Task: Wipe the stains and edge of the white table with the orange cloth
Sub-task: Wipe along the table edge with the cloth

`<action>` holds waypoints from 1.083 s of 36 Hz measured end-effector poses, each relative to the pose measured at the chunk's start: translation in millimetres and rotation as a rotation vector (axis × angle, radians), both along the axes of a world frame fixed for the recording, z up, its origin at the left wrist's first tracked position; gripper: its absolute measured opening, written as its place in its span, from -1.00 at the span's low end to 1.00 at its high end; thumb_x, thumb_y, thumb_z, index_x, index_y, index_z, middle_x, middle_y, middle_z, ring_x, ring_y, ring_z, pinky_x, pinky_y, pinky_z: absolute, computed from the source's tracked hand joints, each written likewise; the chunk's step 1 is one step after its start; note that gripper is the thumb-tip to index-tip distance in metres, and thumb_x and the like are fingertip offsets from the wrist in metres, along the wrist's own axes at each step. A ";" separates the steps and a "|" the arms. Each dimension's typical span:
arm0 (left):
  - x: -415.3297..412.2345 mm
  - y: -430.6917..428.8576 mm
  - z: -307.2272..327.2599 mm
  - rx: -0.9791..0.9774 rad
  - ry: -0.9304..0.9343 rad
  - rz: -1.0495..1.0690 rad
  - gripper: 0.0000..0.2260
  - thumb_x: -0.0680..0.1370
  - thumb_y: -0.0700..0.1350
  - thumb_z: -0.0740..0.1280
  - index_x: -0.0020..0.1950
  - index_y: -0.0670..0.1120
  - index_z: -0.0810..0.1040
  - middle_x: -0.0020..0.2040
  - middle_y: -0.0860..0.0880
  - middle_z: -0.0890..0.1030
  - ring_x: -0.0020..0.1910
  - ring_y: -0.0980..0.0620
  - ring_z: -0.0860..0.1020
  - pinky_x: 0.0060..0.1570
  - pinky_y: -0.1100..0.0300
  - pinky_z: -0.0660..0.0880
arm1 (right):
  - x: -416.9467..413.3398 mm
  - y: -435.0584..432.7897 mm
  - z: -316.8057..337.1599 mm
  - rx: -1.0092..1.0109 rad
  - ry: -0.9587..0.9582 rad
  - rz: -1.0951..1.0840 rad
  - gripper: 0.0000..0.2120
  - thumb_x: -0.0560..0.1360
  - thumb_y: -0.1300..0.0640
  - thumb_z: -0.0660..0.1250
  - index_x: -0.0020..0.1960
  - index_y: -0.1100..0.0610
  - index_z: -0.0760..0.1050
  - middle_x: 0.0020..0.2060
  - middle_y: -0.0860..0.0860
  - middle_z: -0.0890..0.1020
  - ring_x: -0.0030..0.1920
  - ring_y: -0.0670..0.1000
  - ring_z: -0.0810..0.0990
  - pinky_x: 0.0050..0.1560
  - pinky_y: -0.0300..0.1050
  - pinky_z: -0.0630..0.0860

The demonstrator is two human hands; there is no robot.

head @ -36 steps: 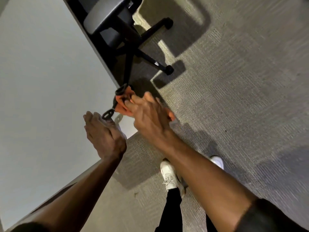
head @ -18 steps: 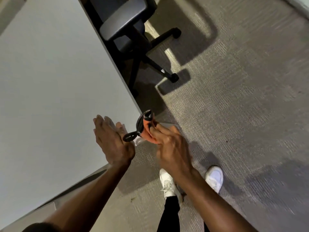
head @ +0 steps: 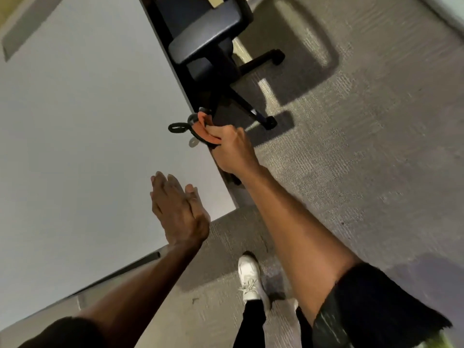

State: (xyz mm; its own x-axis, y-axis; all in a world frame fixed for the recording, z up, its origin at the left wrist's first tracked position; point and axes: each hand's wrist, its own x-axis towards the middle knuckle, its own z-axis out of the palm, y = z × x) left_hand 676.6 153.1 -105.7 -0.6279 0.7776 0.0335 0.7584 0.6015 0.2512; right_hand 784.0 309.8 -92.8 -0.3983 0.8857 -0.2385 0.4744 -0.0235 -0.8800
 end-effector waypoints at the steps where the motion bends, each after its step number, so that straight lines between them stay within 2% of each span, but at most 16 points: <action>1: 0.3 0.6 0.6 -0.006 -0.003 -0.001 -0.38 0.77 0.08 0.03 0.69 -0.32 0.30 0.78 -0.27 0.21 0.80 -0.26 0.12 0.76 -0.31 0.07 | 5.6 -12.8 -4.9 -0.002 0.005 -0.011 -0.45 0.60 0.37 0.33 0.50 -0.05 0.57 0.15 0.14 0.75 0.13 0.28 0.66 0.11 0.13 0.70; 5: 1.2 1.0 2.3 -0.029 0.000 -0.008 -0.39 0.77 0.08 0.04 0.70 -0.30 0.28 0.78 -0.27 0.19 0.80 -0.27 0.12 0.75 -0.32 0.07 | 41.8 -82.3 -15.9 0.054 0.023 -0.062 -0.55 0.60 0.36 0.34 0.41 0.04 0.63 0.14 0.01 0.77 0.01 0.22 0.63 -0.04 0.11 0.64; 9: 3.5 3.1 6.5 -0.043 0.006 0.010 -0.33 0.76 0.16 -0.08 0.69 -0.30 0.27 0.77 -0.25 0.20 0.78 -0.30 0.15 0.74 -0.33 0.12 | 70.3 -139.9 -22.6 0.077 -0.042 -0.054 -0.50 0.52 0.42 0.35 0.37 0.04 0.64 0.21 -0.05 0.74 0.04 0.18 0.64 0.00 0.15 0.67; 12: 1.7 2.8 6.1 -0.052 0.039 -0.015 -0.29 0.76 0.17 -0.11 0.66 -0.35 0.31 0.73 -0.31 0.25 0.76 -0.34 0.20 0.73 -0.34 0.13 | 79.6 -165.8 -22.9 0.161 -0.131 -0.027 -0.36 0.41 0.45 0.24 0.44 0.09 0.60 0.30 0.04 0.72 0.10 0.21 0.65 0.03 0.11 0.68; 14: 1.3 2.9 5.5 -0.059 0.044 -0.014 -0.27 0.75 0.18 -0.10 0.65 -0.37 0.32 0.72 -0.34 0.27 0.74 -0.37 0.23 0.70 -0.36 0.17 | 83.5 -175.4 -19.9 0.241 -0.172 -0.034 -0.35 0.37 0.42 0.25 0.42 0.15 0.60 0.28 0.10 0.72 0.06 0.20 0.63 -0.01 0.10 0.68; 16: 0.8 4.0 5.0 -0.057 0.046 -0.003 -0.29 0.73 0.16 -0.07 0.61 -0.37 0.35 0.68 -0.34 0.32 0.69 -0.40 0.30 0.65 -0.38 0.24 | 83.3 -179.9 -14.0 0.311 -0.229 -0.026 -0.43 0.45 0.32 0.20 0.42 0.13 0.61 0.33 0.11 0.70 0.07 0.19 0.62 0.00 0.12 0.68; 19: 0.6 4.2 4.0 -0.072 0.046 0.008 -0.39 0.73 0.12 0.00 0.53 -0.36 0.38 0.60 -0.33 0.38 0.63 -0.40 0.35 0.61 -0.39 0.28 | 78.1 -175.4 -4.2 0.363 -0.342 0.054 -0.42 0.54 0.19 0.02 0.46 0.06 0.57 0.47 0.08 0.61 0.15 0.20 0.61 0.07 0.15 0.63; 23: -1.6 1.8 2.8 -0.107 0.074 -0.011 -0.49 0.80 0.01 0.11 0.62 -0.33 0.32 0.66 -0.32 0.33 0.67 -0.39 0.30 0.67 -0.36 0.24 | 57.9 -143.4 2.3 0.388 -0.397 0.086 -0.42 0.59 0.11 -0.07 0.49 0.04 0.52 0.49 0.06 0.57 0.17 0.20 0.57 0.08 0.18 0.58; 26: -3.6 2.1 3.2 -0.092 0.071 -0.023 -0.55 0.74 -0.07 0.12 0.55 -0.31 0.38 0.60 -0.32 0.39 0.60 -0.41 0.39 0.57 -0.39 0.34 | 41.5 -107.5 9.0 0.406 -0.428 0.113 -0.42 0.57 0.19 -0.02 0.51 0.05 0.48 0.46 0.04 0.58 0.19 0.21 0.54 0.15 0.19 0.58; 28: -4.6 1.4 3.5 -0.071 0.057 -0.026 -0.50 0.77 0.01 0.05 0.58 -0.29 0.37 0.64 -0.31 0.37 0.65 -0.37 0.35 0.62 -0.37 0.30 | 31.7 -88.7 13.1 0.416 -0.427 0.114 -0.37 0.52 0.25 -0.06 0.50 0.06 0.48 0.40 0.03 0.61 0.20 0.20 0.54 0.17 0.15 0.57; 31: -4.9 0.6 4.4 -0.050 0.052 -0.036 -0.46 0.81 0.08 0.02 0.60 -0.29 0.36 0.69 -0.31 0.33 0.69 -0.36 0.31 0.64 -0.36 0.27 | 20.3 -76.5 12.7 0.449 -0.437 0.091 -0.52 0.60 0.32 0.09 0.43 0.07 0.53 0.32 0.03 0.65 0.21 0.20 0.55 0.16 0.10 0.55; 33: -4.8 0.0 5.8 -0.065 0.035 -0.045 -0.46 0.82 0.06 0.05 0.67 -0.28 0.30 0.74 -0.31 0.26 0.74 -0.36 0.24 0.69 -0.34 0.22 | 19.6 -82.5 10.5 0.425 -0.390 0.054 -0.56 0.62 0.35 0.21 0.43 0.08 0.55 0.30 0.03 0.67 0.16 0.22 0.57 0.12 0.09 0.53; 35: -8.4 -1.1 7.7 -0.063 -0.006 -0.065 -0.44 0.83 0.06 0.05 0.71 -0.28 0.26 0.77 -0.31 0.23 0.78 -0.33 0.18 0.72 -0.33 0.17 | 22.4 -96.7 6.7 0.391 -0.329 -0.022 -0.52 0.60 0.39 0.27 0.47 0.11 0.55 0.29 0.06 0.69 0.09 0.24 0.58 0.06 0.13 0.56; 39: -41.3 -17.7 17.4 -0.050 -0.080 -0.210 -0.44 0.77 0.09 0.09 0.65 -0.23 0.38 0.73 -0.26 0.33 0.71 -0.33 0.30 0.56 -0.35 0.38 | 23.0 -138.5 0.8 0.357 -0.308 -0.194 -0.48 0.57 0.42 0.37 0.49 0.12 0.56 0.34 0.07 0.70 -0.03 0.16 0.52 -0.10 0.09 0.58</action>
State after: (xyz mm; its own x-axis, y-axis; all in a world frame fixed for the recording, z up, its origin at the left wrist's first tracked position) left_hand 635.4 135.4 -88.4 -0.4512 0.8909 -0.0522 0.8470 0.4459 0.2892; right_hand 807.0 171.2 -92.0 -0.1771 0.9841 0.0120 0.7296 0.1394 -0.6695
